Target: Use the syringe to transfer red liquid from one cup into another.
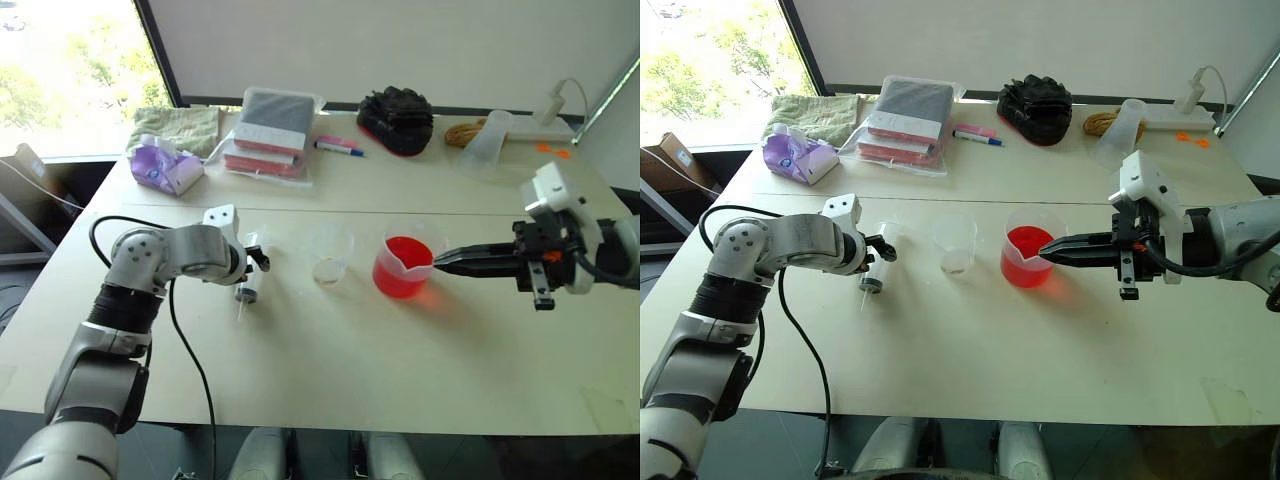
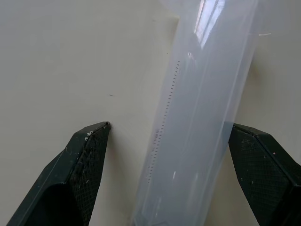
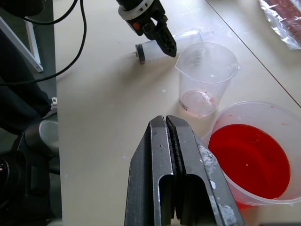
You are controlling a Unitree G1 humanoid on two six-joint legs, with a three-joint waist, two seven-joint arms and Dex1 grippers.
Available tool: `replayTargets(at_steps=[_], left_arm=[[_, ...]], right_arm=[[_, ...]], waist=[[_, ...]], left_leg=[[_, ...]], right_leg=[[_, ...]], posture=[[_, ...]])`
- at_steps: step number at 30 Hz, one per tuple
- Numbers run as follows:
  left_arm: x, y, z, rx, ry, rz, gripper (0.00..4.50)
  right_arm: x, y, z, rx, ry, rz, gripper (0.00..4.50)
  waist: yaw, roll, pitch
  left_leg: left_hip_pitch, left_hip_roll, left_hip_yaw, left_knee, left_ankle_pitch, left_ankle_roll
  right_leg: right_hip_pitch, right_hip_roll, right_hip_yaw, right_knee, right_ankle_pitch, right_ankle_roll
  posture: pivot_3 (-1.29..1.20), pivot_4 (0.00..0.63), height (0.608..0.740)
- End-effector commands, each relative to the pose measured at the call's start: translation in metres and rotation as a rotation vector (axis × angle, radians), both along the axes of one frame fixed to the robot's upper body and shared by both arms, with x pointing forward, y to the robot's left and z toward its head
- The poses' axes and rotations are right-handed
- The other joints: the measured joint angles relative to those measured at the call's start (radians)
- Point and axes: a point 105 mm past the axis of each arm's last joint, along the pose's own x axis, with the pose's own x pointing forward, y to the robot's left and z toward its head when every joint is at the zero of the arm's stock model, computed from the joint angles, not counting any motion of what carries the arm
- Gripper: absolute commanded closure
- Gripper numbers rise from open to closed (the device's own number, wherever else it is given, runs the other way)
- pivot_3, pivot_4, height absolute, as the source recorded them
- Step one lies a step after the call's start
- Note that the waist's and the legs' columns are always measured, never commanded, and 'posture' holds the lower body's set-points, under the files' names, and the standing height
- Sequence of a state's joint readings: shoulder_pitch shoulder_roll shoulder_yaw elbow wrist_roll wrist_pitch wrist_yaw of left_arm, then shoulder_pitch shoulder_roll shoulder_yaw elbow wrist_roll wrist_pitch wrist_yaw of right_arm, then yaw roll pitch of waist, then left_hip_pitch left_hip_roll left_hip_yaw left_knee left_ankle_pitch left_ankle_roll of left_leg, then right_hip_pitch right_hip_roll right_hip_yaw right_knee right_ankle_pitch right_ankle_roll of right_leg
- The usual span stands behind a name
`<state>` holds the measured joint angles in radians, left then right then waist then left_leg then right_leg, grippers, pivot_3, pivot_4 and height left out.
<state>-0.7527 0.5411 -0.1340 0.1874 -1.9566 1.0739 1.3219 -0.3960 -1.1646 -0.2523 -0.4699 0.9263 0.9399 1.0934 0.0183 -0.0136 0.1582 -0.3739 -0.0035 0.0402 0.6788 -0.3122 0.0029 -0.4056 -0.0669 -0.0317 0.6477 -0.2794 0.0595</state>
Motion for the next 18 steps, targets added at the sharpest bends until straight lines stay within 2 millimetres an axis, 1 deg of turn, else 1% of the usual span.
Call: replayTargets(at_steps=[1, 3, 6, 10, 14, 18], left_arm=[[0.003, -0.007, 0.005, -0.035, 0.009, 0.040, 0.43], [0.006, -0.013, 0.005, -0.036, 0.022, 0.045, 0.43], [0.009, -0.015, 0.004, -0.031, 0.042, 0.063, 0.43], [0.017, -0.012, 0.007, -0.024, 0.039, 0.078, 0.43], [0.024, -0.008, 0.011, -0.024, 0.038, 0.093, 0.43], [0.030, -0.003, 0.014, 0.011, 0.040, 0.096, 0.43]], right_arm=[[-0.003, 0.005, 0.009, 0.005, -0.041, 0.018, 4.50], [-0.002, 0.005, 0.007, 0.005, -0.043, 0.012, 4.50], [-0.001, 0.005, 0.008, 0.009, -0.048, 0.007, 4.50], [-0.001, 0.005, 0.008, 0.013, -0.052, 0.004, 4.50], [0.001, 0.005, 0.008, 0.016, -0.059, -0.003, 4.50], [0.001, 0.007, 0.006, 0.020, -0.065, -0.007, 4.50]], waist=[[0.000, 0.000, 0.000], [0.002, 0.000, 0.000], [0.010, 0.000, 0.000], [0.021, 0.000, 0.000], [0.020, 0.000, 0.000], [0.019, -0.001, 0.001]], left_leg=[[0.000, 0.000, 0.000, 0.000, 0.000, 0.000], [0.000, 0.000, 0.000, 0.000, 0.000, 0.000], [0.000, -0.001, 0.000, 0.001, 0.000, 0.000], [0.000, -0.001, 0.000, 0.001, 0.000, 0.000], [0.000, -0.001, 0.000, 0.001, 0.000, 0.000], [0.000, -0.001, 0.000, 0.001, 0.000, -0.001]], right_leg=[[0.000, 0.000, 0.000, 0.000, 0.000, 0.000], [0.000, 0.000, 0.000, 0.000, 0.000, 0.000], [0.000, 0.000, 0.000, 0.000, 0.000, 0.000], [0.000, 0.000, 0.000, 0.000, 0.000, 0.000], [0.000, 0.000, 0.000, 0.000, 0.000, 0.000], [0.000, 0.000, -0.001, 0.000, 0.000, 0.001]], posture=[[0.00, 0.150, 0.740], [0.00, 0.150, 0.740], [0.00, 0.150, 0.740], [0.00, 0.150, 0.740], [0.00, 0.150, 0.740], [0.00, 0.150, 0.740]])
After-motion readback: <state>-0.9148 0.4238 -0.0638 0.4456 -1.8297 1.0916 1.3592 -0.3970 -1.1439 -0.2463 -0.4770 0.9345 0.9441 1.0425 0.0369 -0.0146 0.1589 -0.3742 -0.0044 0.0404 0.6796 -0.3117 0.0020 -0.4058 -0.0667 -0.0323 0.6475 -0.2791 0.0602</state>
